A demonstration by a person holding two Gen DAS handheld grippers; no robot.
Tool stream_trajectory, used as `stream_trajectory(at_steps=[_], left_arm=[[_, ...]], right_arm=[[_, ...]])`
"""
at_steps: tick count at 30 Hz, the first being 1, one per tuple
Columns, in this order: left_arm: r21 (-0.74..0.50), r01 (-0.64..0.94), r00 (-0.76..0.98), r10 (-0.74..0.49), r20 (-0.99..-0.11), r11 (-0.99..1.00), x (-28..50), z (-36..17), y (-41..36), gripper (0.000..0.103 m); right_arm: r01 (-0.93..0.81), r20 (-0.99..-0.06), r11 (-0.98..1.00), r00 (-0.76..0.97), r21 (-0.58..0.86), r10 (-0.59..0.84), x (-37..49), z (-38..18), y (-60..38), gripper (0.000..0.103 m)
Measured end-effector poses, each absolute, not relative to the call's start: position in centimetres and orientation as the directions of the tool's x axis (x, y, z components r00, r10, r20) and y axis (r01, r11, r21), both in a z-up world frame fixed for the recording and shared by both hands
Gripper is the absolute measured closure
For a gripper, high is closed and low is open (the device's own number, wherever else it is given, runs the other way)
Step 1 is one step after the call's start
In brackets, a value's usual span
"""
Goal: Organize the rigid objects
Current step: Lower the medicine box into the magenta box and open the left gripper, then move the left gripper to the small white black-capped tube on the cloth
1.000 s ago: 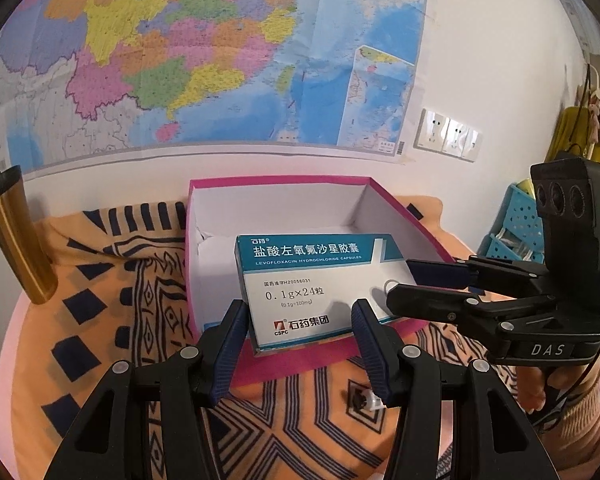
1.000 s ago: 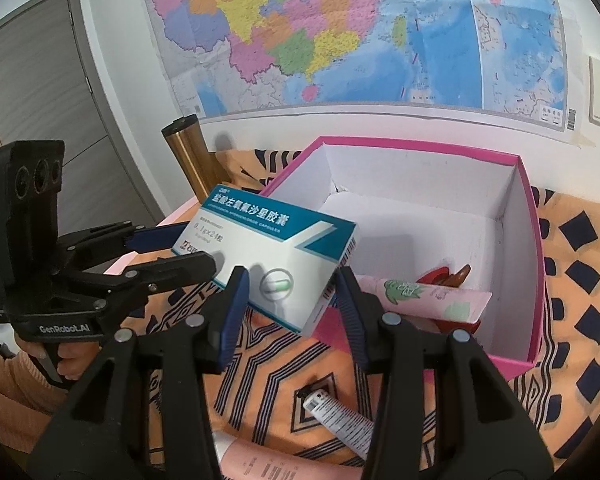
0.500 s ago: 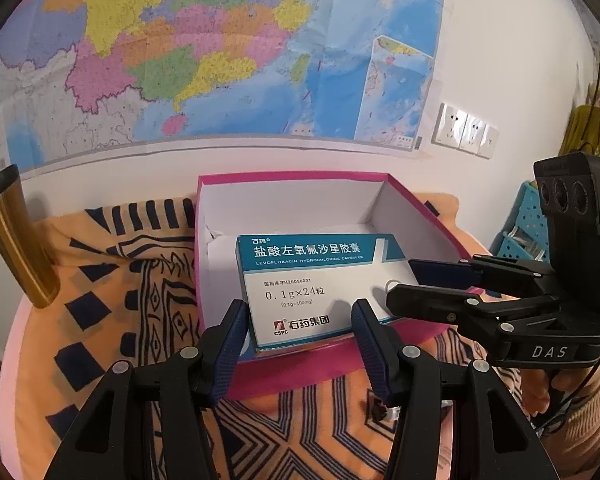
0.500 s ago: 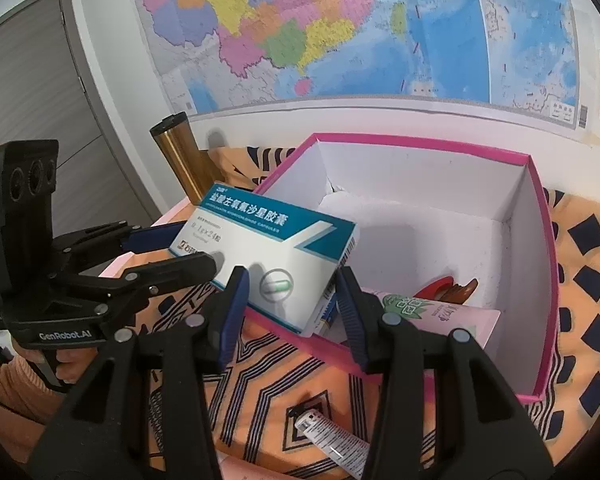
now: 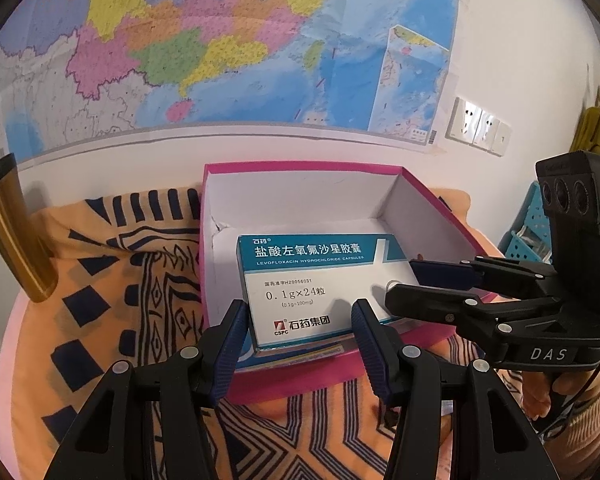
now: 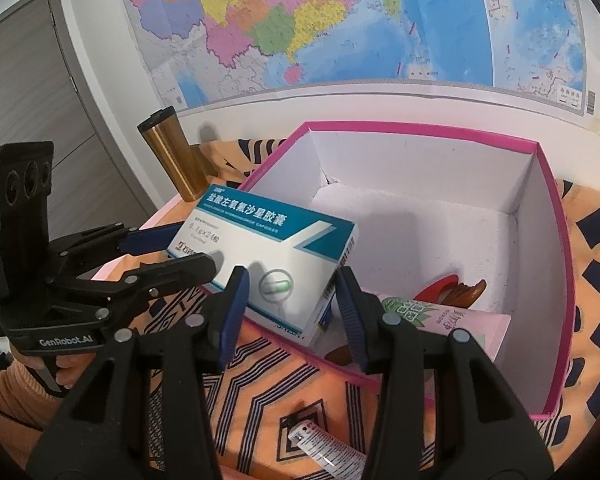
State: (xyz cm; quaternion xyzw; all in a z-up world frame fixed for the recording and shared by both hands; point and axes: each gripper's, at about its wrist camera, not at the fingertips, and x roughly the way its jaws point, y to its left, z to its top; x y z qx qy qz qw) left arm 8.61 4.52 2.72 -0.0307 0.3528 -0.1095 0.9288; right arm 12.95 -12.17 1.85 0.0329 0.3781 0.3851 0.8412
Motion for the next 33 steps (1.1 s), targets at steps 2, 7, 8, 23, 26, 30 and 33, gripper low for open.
stream_trajectory(at_steps=[2, 7, 8, 23, 26, 30, 33], left_arm=[[-0.134, 0.179, 0.725, -0.223, -0.652, 0.975, 8.8, 2.6, 4.6, 0.049], [-0.131, 0.172, 0.719, -0.216, -0.66, 0.976, 9.1, 2.3, 4.6, 0.049], [-0.13, 0.17, 0.719, -0.213, -0.661, 0.977, 9.2, 2.3, 4.6, 0.049], [-0.105, 0.141, 0.717, -0.174, -0.675, 0.984, 9.4, 1.9, 4.8, 0.049], [-0.1, 0.139, 0.721, -0.17, -0.671, 0.985, 9.3, 2.1, 4.8, 0.049], [-0.101, 0.143, 0.728, -0.174, -0.663, 0.984, 9.1, 2.3, 4.8, 0.049], [-0.105, 0.145, 0.733, -0.178, -0.657, 0.984, 8.8, 2.4, 4.8, 0.049]], right_arm=[[-0.621, -0.614, 0.702, 0.415, 0.349, 0.672, 13.2, 1.7, -12.1, 0.055], [-0.616, -0.623, 0.704, 0.407, 0.352, 0.668, 13.5, 1.3, -11.8, 0.055], [-0.615, -0.624, 0.704, 0.405, 0.355, 0.668, 13.6, 1.2, -11.8, 0.055], [-0.606, -0.657, 0.7, 0.358, 0.377, 0.663, 14.6, 0.0, -10.9, 0.055], [-0.607, -0.662, 0.698, 0.349, 0.38, 0.663, 14.8, -0.1, -10.8, 0.055], [-0.605, -0.672, 0.697, 0.335, 0.384, 0.661, 14.9, -0.4, -10.6, 0.055], [-0.6, -0.666, 0.697, 0.337, 0.394, 0.666, 14.9, -0.5, -10.9, 0.055]])
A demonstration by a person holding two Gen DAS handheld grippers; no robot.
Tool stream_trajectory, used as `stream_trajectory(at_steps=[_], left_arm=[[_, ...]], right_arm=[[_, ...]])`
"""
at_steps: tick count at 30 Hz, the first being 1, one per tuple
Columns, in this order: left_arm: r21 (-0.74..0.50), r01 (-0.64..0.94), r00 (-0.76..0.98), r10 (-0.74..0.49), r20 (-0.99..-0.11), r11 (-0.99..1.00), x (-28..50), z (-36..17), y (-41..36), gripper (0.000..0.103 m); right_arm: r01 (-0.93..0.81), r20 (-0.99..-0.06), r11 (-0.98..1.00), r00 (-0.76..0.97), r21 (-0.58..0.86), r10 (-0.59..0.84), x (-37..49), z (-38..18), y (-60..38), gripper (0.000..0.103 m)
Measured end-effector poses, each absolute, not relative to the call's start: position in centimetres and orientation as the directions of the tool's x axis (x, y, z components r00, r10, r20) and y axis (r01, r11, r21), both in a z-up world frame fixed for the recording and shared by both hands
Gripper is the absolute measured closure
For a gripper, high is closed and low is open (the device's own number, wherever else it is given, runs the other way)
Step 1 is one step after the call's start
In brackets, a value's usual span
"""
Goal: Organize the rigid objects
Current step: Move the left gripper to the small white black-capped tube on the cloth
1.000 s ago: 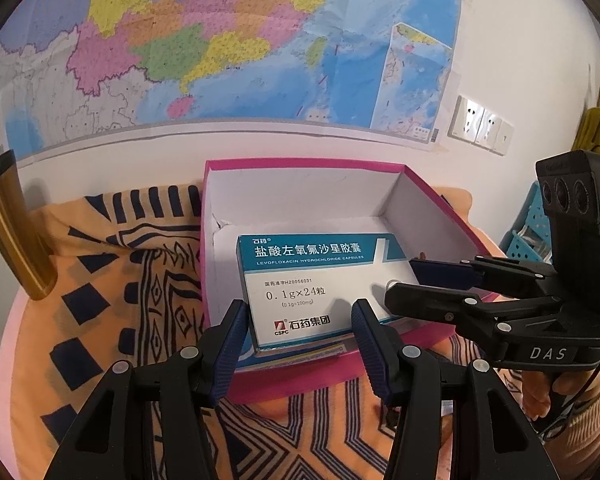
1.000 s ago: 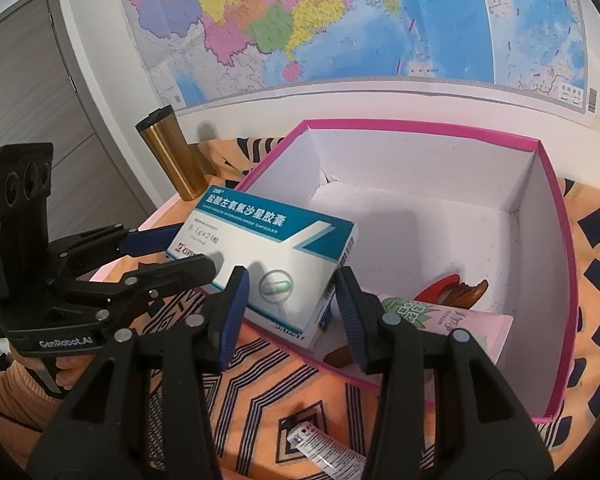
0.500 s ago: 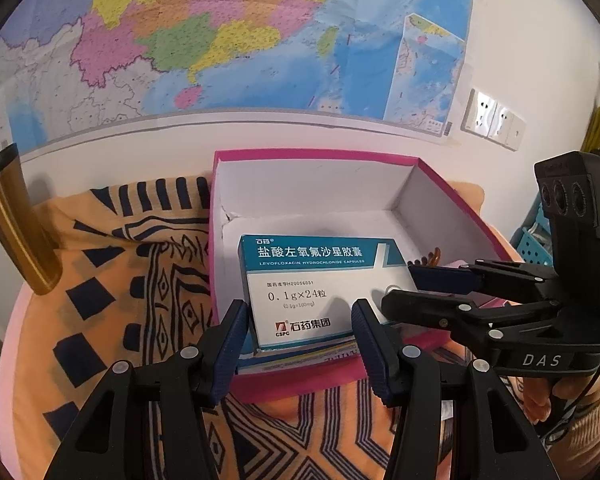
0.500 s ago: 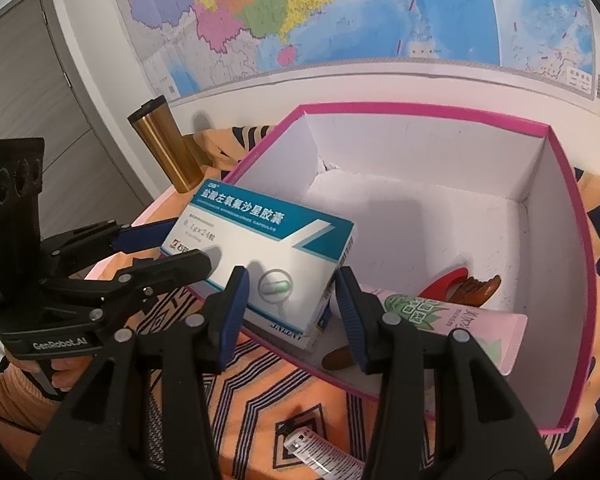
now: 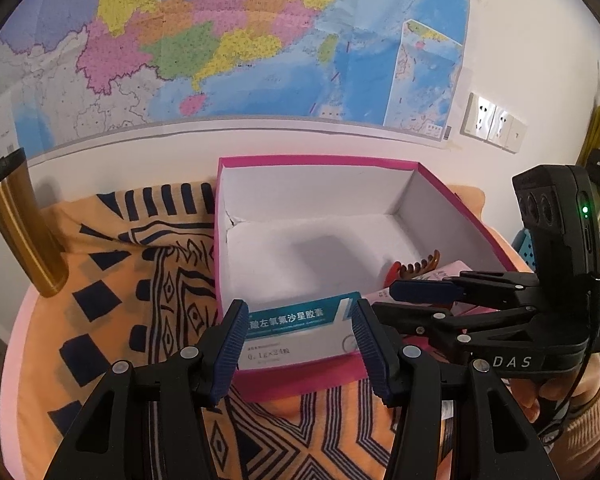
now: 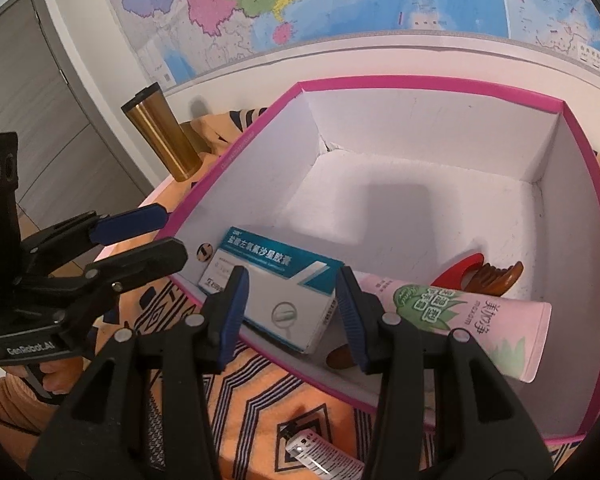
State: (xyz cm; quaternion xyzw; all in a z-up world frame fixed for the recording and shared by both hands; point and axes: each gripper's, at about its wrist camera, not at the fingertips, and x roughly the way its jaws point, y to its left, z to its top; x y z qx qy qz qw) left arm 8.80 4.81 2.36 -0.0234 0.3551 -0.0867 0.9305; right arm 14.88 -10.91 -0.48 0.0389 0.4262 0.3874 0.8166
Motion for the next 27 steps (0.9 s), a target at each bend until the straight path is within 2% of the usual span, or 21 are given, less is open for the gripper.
stream_trajectory(at_steps=[6, 13, 19, 27], left_arm=[[-0.123, 0.164, 0.76, -0.205, -0.617, 0.979, 7.0, 3.1, 4.7, 0.047], [-0.137, 0.257, 0.766, -0.289, -0.574, 0.956, 3.9, 3.9, 2.8, 0.041], [-0.145, 0.322, 0.713, -0.34, -0.613, 0.936, 3.1, 2.0, 0.2, 0.04], [-0.171, 0.323, 0.641, -0.348, -0.684, 0.931, 3.3, -1.6, -1.5, 0.04]], right_arm=[[-0.592, -0.641, 0.697, 0.361, 0.404, 0.677, 13.8, 0.1, -12.6, 0.055], [-0.599, -0.583, 0.693, 0.417, 0.401, 0.697, 10.9, 2.1, -16.2, 0.055], [-0.574, -0.585, 0.715, 0.441, 0.4, 0.681, 8.7, 2.1, -19.3, 0.055], [-0.489, -0.647, 0.759, 0.419, 0.43, 0.637, 7.0, -1.8, -22.2, 0.055]])
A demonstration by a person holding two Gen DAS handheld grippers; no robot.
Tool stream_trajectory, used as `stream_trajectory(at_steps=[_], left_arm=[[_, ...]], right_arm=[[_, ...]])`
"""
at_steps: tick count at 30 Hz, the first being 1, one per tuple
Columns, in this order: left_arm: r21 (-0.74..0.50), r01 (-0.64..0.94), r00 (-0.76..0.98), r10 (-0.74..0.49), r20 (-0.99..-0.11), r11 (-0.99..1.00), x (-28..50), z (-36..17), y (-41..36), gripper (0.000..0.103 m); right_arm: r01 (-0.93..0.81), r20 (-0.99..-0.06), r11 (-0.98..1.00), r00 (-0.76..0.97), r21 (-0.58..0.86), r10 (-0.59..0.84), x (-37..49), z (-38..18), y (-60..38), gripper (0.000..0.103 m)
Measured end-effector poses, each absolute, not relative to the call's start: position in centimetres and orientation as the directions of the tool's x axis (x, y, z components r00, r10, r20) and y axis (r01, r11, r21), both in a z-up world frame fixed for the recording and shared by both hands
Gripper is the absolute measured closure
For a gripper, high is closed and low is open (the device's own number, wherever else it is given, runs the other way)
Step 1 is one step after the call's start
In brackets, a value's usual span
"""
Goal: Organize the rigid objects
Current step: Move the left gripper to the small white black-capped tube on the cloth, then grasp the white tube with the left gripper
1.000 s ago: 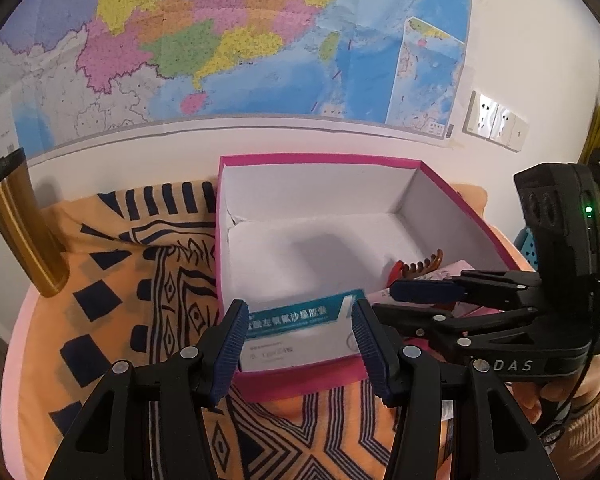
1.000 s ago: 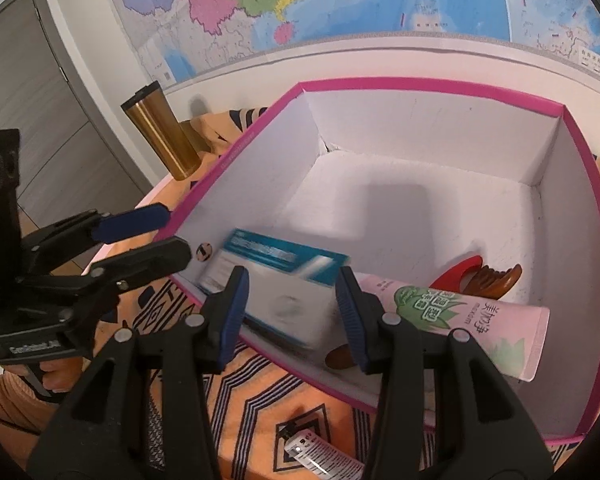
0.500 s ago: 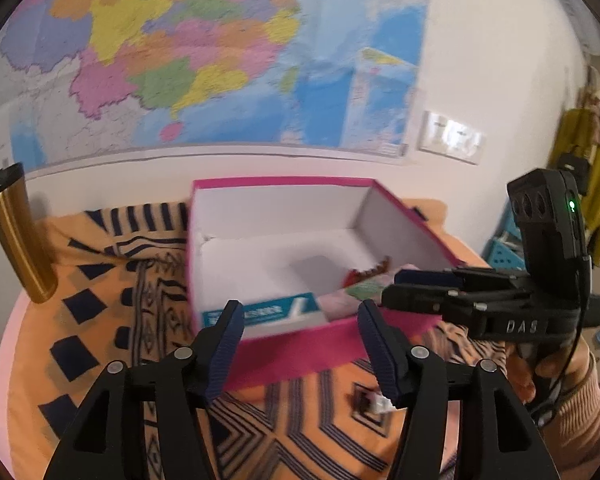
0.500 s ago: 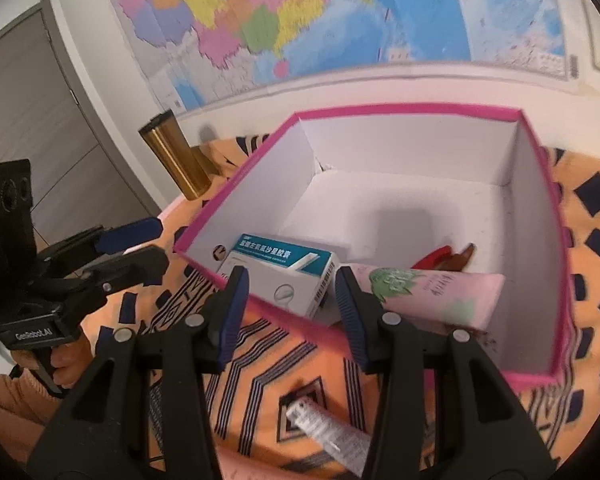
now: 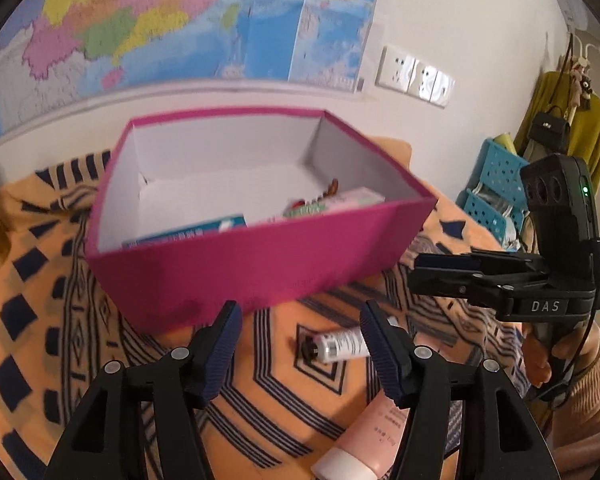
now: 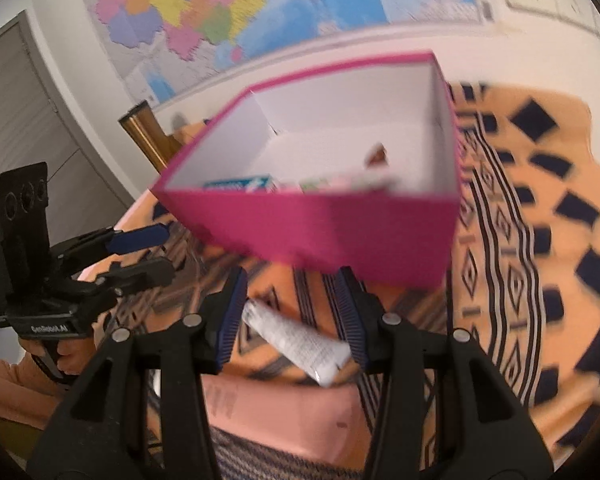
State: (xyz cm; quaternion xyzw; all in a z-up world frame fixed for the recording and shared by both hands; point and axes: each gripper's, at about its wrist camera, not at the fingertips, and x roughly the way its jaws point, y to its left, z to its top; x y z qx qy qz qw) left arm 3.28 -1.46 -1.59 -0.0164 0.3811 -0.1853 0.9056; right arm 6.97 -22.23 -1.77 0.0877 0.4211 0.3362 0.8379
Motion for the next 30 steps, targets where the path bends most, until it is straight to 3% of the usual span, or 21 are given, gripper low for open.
stream_trajectory(at_steps=[12, 30], left_arm=[[-0.177, 0.329, 0.557, -0.342, -0.757, 0.928, 3.7, -5.1, -3.1, 0.042], [-0.196, 0.352, 0.483, -0.357, -0.799, 0.915, 5.1, -6.8, -4.7, 0.063]], right_arm=[[-0.417, -0.712, 0.785, 0.356, 0.459, 0.605, 5.7, -6.1, -23.1, 0.055], [-0.408, -0.727, 0.792, 0.342, 0.455, 0.595, 5.5, -7.5, -22.4, 0.055]])
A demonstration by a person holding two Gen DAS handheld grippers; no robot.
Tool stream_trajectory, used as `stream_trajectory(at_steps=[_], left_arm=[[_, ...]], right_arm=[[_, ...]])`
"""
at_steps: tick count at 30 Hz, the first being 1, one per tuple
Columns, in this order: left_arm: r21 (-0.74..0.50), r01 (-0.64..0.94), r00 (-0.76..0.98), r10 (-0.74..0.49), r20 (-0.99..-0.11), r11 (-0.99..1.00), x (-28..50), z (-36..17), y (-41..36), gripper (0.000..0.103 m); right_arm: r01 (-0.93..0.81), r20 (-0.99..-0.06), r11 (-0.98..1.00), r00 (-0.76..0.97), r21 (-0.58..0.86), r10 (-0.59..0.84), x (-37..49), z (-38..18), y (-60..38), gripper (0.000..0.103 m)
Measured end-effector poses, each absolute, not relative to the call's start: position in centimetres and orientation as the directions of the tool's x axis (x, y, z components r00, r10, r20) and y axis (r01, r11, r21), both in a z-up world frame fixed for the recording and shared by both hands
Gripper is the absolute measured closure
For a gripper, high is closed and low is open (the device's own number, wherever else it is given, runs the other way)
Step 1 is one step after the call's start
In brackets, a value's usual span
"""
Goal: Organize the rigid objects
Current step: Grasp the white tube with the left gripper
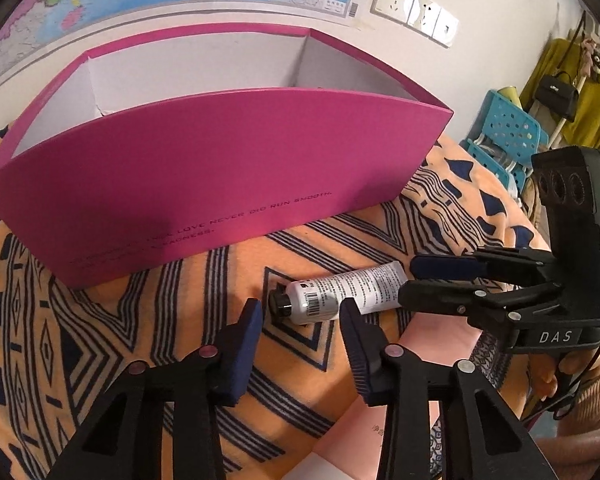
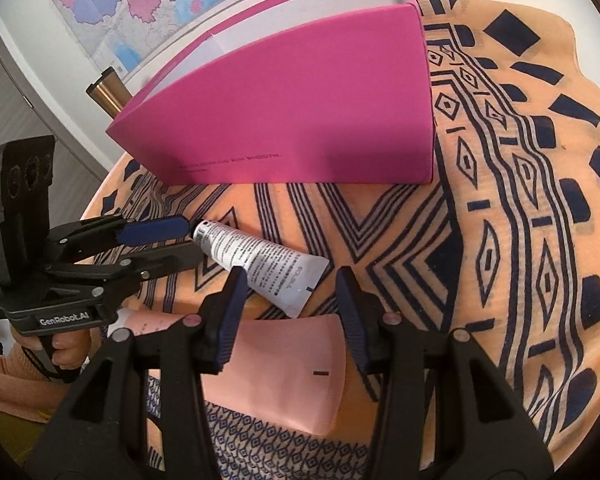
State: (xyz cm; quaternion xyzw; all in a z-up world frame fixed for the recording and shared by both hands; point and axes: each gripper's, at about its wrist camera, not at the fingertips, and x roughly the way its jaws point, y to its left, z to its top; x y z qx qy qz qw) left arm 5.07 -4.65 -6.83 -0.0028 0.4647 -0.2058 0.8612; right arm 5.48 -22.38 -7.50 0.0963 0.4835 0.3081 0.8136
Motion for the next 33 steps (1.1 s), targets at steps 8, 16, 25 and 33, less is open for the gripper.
stream_trajectory(at_steps=[8, 16, 25, 33], left_arm=[[-0.184, 0.365, 0.477, -0.353, -0.805, 0.913, 5.0, -7.0, -5.5, 0.065], [-0.193, 0.356, 0.473, -0.354, -0.807, 0.914, 5.0, -7.2, -5.7, 0.063], [-0.214, 0.339, 0.466, -0.361, -0.808, 0.916, 4.8, -7.2, -5.3, 0.063], [-0.218, 0.345, 0.483, -0.372, -0.793, 0.913, 4.3, -6.2, -5.0, 0.063]], right_arm=[[-0.428, -0.721, 0.778, 0.331, 0.46, 0.609, 5.3, -7.5, -21.9, 0.053], [-0.417, -0.703, 0.764, 0.328, 0.492, 0.631, 5.5, -7.5, -22.0, 0.05], [-0.417, -0.682, 0.755, 0.342, 0.506, 0.646, 5.3, -7.1, -22.3, 0.05], [-0.427, -0.673, 0.756, 0.361, 0.496, 0.646, 5.0, -6.2, -22.3, 0.05]])
